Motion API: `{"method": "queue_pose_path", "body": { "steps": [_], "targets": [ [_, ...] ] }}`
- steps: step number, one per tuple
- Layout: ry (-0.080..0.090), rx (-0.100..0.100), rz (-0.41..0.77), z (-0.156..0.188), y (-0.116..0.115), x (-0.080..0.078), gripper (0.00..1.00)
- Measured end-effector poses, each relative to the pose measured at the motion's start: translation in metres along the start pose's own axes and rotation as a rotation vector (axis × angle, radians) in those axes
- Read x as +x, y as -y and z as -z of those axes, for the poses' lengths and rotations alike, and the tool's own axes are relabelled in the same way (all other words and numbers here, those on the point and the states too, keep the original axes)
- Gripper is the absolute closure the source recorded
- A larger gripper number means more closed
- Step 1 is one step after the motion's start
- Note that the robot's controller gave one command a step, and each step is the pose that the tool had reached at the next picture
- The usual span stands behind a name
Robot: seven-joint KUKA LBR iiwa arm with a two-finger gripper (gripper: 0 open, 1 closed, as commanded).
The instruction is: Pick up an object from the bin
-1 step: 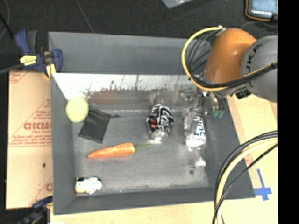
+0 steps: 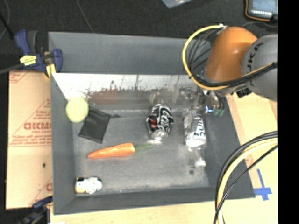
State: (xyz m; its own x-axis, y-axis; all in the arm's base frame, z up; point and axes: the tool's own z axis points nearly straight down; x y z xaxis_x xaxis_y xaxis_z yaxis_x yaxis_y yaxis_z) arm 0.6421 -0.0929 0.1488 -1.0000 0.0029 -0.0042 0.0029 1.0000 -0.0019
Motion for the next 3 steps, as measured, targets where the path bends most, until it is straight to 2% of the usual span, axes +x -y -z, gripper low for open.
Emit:
{"method": "queue_pose_path", "body": {
  "steps": [1, 2, 3],
  "targets": [
    [0.008, 0.0, -0.071, -0.021, -0.012, 0.009, 0.0],
    [0.002, -0.001, -0.132, -0.065, -0.047, 0.023, 0.0],
    [0.003, -0.003, -0.172, -0.078, -0.053, 0.039, 0.0]
  ]
}}
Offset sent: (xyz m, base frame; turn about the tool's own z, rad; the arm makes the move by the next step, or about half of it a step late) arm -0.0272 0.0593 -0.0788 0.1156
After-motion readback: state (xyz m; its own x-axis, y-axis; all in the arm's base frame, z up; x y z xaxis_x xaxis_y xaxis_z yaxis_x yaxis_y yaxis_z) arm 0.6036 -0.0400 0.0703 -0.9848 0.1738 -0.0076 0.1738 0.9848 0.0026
